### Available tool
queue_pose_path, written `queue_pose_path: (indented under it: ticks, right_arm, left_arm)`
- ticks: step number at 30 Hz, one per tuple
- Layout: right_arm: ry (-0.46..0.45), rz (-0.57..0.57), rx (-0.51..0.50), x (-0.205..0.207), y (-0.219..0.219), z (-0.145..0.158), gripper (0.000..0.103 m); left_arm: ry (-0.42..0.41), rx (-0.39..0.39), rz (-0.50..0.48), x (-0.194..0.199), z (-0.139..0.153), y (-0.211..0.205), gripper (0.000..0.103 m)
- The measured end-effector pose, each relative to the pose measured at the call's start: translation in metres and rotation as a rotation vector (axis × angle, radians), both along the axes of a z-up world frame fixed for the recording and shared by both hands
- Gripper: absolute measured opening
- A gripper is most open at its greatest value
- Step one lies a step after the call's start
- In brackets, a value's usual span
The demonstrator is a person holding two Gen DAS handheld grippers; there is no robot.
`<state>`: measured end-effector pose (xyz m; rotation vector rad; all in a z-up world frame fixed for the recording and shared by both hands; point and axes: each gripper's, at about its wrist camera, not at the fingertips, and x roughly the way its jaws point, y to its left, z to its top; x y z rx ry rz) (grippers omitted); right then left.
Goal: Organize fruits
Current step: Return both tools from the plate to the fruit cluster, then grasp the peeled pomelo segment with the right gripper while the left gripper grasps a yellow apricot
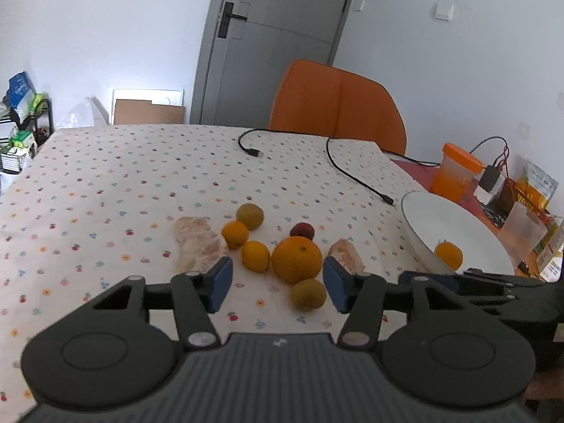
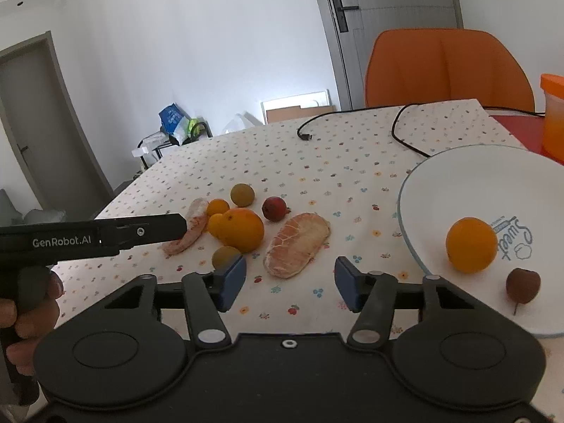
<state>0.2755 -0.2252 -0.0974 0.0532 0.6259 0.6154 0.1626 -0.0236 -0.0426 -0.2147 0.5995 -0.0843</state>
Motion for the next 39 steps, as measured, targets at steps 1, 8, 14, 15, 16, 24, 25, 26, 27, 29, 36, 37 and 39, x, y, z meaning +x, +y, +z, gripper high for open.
queue_pose_path:
  ticks: [1,8,14,15,16,24,25,26,27,29,36,37,39]
  right_arm:
    - [0.004,0.001,0.0,0.002,0.001,-0.001,0.053]
    - [0.012,0.024,-0.004,0.011,0.008,-0.005,0.051]
    - [0.02,0.043,-0.026,0.018,0.015,-0.014,0.032]
    - [0.026,0.042,-0.025,0.019,0.015,-0.015,0.029]
    - [0.026,0.046,-0.013,0.019,0.013,-0.016,0.027]
    - [0.03,0.068,-0.007,0.013,0.004,-0.015,0.007]
    - [0.031,0.065,-0.008,0.012,0.002,-0.015,0.006]
    - [0.033,0.062,-0.008,0.013,0.001,-0.015,0.006]
    - [0.036,0.059,-0.008,0.014,0.0,-0.015,0.006]
    - [0.043,0.052,-0.008,0.015,-0.003,-0.016,0.007]
    - [0.03,0.065,0.003,0.014,-0.003,-0.011,0.045]
    - [0.023,0.068,0.004,0.014,-0.002,-0.011,0.046]
    - [0.02,0.074,-0.002,0.015,0.001,-0.011,0.046]
  left_arm:
    - [0.006,-0.001,-0.003,0.001,-0.002,-0.001,0.052]
    - [0.029,-0.009,-0.006,0.006,-0.008,0.0,0.042]
    - [0.042,-0.029,-0.021,0.009,-0.01,0.0,0.037]
    - [0.045,-0.033,-0.023,0.01,-0.01,0.0,0.037]
    - [0.046,-0.035,-0.026,0.011,-0.01,-0.001,0.037]
    - [0.067,-0.054,-0.059,0.016,-0.016,-0.01,0.037]
    - [0.069,-0.053,-0.061,0.017,-0.018,-0.012,0.037]
    - [0.073,-0.052,-0.062,0.018,-0.019,-0.013,0.037]
    - [0.075,-0.051,-0.063,0.019,-0.02,-0.014,0.037]
    - [0.083,-0.051,-0.066,0.022,-0.024,-0.015,0.035]
    - [0.073,-0.028,-0.051,0.02,-0.028,-0.017,0.025]
    - [0.071,-0.031,-0.047,0.019,-0.028,-0.016,0.025]
    - [0.065,-0.034,-0.03,0.017,-0.027,-0.011,0.025]
